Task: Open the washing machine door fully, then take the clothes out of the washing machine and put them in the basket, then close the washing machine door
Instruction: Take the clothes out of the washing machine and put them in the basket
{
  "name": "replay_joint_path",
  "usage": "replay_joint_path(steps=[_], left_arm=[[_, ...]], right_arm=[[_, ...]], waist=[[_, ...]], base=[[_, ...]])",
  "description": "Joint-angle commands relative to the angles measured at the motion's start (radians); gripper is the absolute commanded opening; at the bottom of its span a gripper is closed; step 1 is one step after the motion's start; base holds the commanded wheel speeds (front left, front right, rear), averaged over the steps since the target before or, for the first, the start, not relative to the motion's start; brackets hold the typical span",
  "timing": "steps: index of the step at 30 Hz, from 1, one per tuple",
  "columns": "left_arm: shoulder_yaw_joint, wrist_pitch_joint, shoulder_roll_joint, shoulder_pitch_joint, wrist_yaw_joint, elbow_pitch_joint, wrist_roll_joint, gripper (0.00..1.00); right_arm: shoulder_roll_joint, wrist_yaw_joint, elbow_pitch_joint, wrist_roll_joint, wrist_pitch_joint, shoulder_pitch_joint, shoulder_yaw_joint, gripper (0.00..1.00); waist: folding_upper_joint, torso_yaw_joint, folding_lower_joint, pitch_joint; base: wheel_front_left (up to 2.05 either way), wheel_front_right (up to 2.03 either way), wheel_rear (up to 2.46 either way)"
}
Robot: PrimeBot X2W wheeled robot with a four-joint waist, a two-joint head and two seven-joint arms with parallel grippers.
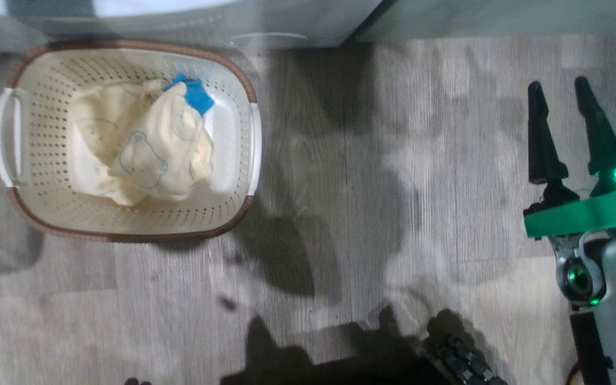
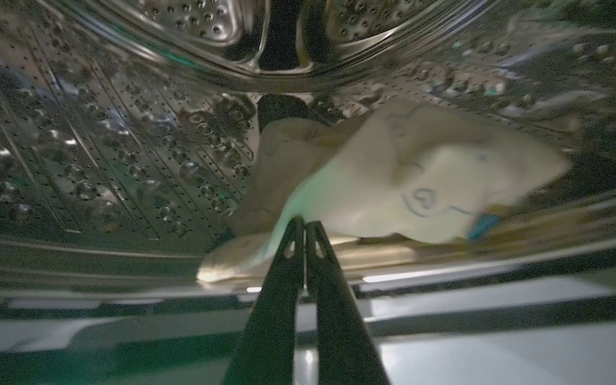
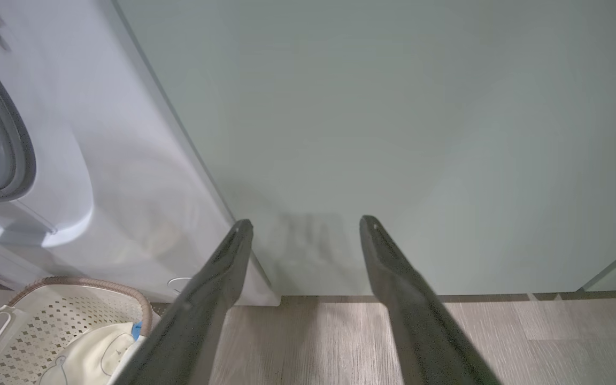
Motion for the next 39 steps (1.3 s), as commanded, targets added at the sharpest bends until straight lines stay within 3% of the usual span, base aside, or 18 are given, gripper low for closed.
replay_joint_path(steps=[1, 20, 28, 34, 39], left_arm=[[0.003, -0.010, 0.031, -0.006, -0.001, -0.040, -0.012, 0.00], [-0.040, -0.155, 0.082, 0.408, 0.006, -0.307, -0.193, 0.00], [-0.054, -0.235, 0.054, 0.657, 0.087, -0.474, -0.206, 0.00], [-0.077, -0.268, 0.044, 0.835, 0.177, -0.609, -0.197, 0.00], [-0.091, -0.270, 0.025, 0.966, 0.226, -0.654, -0.218, 0.00]], right_arm=[[-0.001, 0.000, -0.021, -0.009, -0.010, 0.036, 0.009, 1.00], [-0.001, 0.000, 0.015, -0.037, -0.010, 0.156, -0.024, 1.00], [-0.001, 0.000, 0.025, -0.062, -0.010, 0.217, -0.049, 1.00], [-0.001, 0.000, 0.031, -0.074, -0.010, 0.252, -0.061, 1.00], [-0.001, 0.000, 0.035, -0.083, -0.010, 0.269, -0.067, 1.00]], waist=[[-0.0001, 0.014, 0.0001, -0.033], [-0.0001, 0.061, 0.0001, -0.285], [-0.0001, 0.101, 0.0001, -0.386], [-0.0001, 0.126, 0.0001, -0.443], [-0.0001, 0.142, 0.0001, -0.474]], base=[[0.00, 0.00, 0.00], [0.00, 0.00, 0.00], [0.00, 0.00, 0.00], [0.00, 0.00, 0.00], [0.00, 0.00, 0.00]])
